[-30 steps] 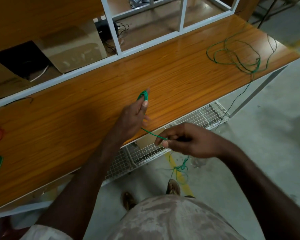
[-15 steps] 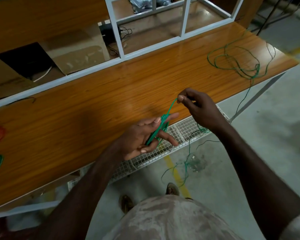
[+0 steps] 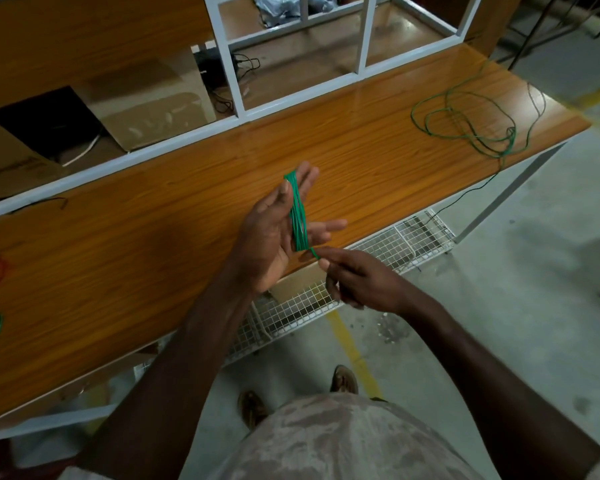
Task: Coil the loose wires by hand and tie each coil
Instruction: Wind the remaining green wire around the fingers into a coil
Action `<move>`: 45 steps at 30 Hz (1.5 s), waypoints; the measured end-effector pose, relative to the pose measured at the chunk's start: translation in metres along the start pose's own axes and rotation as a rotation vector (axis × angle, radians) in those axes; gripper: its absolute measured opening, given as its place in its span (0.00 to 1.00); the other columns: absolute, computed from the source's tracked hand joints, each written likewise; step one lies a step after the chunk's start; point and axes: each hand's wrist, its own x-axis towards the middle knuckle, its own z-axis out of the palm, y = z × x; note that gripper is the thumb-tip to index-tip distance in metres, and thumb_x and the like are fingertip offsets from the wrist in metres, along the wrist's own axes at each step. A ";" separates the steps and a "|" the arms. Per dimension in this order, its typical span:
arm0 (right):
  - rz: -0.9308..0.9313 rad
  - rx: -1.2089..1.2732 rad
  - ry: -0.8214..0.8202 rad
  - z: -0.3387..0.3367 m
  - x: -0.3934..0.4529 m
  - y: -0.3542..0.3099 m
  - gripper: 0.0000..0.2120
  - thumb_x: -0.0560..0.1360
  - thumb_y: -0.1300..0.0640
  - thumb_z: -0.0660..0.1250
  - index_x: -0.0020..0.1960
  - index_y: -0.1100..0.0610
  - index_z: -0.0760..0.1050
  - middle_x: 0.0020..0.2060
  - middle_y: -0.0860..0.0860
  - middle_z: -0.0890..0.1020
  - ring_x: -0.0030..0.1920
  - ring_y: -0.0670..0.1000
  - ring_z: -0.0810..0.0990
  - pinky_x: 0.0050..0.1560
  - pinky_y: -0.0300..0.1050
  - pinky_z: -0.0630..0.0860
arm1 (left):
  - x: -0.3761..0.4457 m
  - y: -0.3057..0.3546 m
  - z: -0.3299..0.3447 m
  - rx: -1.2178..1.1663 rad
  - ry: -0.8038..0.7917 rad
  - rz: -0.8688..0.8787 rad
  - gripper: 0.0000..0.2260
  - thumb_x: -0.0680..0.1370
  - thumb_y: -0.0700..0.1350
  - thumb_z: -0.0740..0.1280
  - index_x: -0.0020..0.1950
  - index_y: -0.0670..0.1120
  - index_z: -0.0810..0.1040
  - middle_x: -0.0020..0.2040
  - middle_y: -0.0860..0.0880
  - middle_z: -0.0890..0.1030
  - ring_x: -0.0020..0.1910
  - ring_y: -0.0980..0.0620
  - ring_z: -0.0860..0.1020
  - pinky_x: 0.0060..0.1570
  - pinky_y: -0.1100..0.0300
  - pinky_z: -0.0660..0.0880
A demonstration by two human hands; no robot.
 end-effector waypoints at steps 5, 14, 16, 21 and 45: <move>0.000 0.014 -0.124 0.005 -0.006 -0.014 0.24 0.89 0.52 0.60 0.83 0.43 0.63 0.40 0.58 0.86 0.38 0.57 0.86 0.46 0.52 0.84 | 0.020 -0.013 0.000 0.373 0.163 0.135 0.22 0.91 0.49 0.51 0.86 0.53 0.58 0.85 0.55 0.62 0.60 0.42 0.86 0.51 0.52 0.85; -0.009 -0.605 -0.157 -0.016 -0.004 -0.019 0.16 0.81 0.66 0.67 0.66 0.53 0.81 0.50 0.45 0.89 0.50 0.41 0.86 0.56 0.44 0.83 | 0.021 -0.055 -0.021 1.354 0.074 0.183 0.24 0.90 0.54 0.51 0.87 0.56 0.54 0.57 0.50 0.77 0.45 0.59 0.74 0.45 0.57 0.78; 0.005 -0.682 -0.103 -0.017 -0.004 -0.019 0.17 0.81 0.67 0.66 0.64 0.52 0.83 0.49 0.45 0.88 0.48 0.42 0.86 0.51 0.41 0.82 | 0.021 -0.059 -0.029 1.462 0.048 0.151 0.23 0.90 0.54 0.51 0.86 0.56 0.56 0.57 0.51 0.80 0.44 0.56 0.75 0.43 0.53 0.75; 0.037 -0.838 0.173 -0.019 0.001 -0.010 0.16 0.81 0.67 0.67 0.61 0.50 0.83 0.54 0.49 0.87 0.49 0.49 0.85 0.46 0.48 0.83 | 0.019 -0.061 -0.034 1.518 -0.020 0.015 0.22 0.89 0.56 0.53 0.85 0.61 0.59 0.42 0.52 0.80 0.31 0.54 0.77 0.26 0.56 0.73; 0.023 0.136 0.286 -0.088 0.000 -0.012 0.07 0.84 0.62 0.69 0.52 0.64 0.84 0.36 0.53 0.75 0.35 0.49 0.68 0.36 0.41 0.66 | 0.006 -0.067 -0.066 1.195 -0.029 0.026 0.14 0.89 0.55 0.54 0.67 0.57 0.77 0.42 0.50 0.87 0.33 0.49 0.81 0.35 0.48 0.79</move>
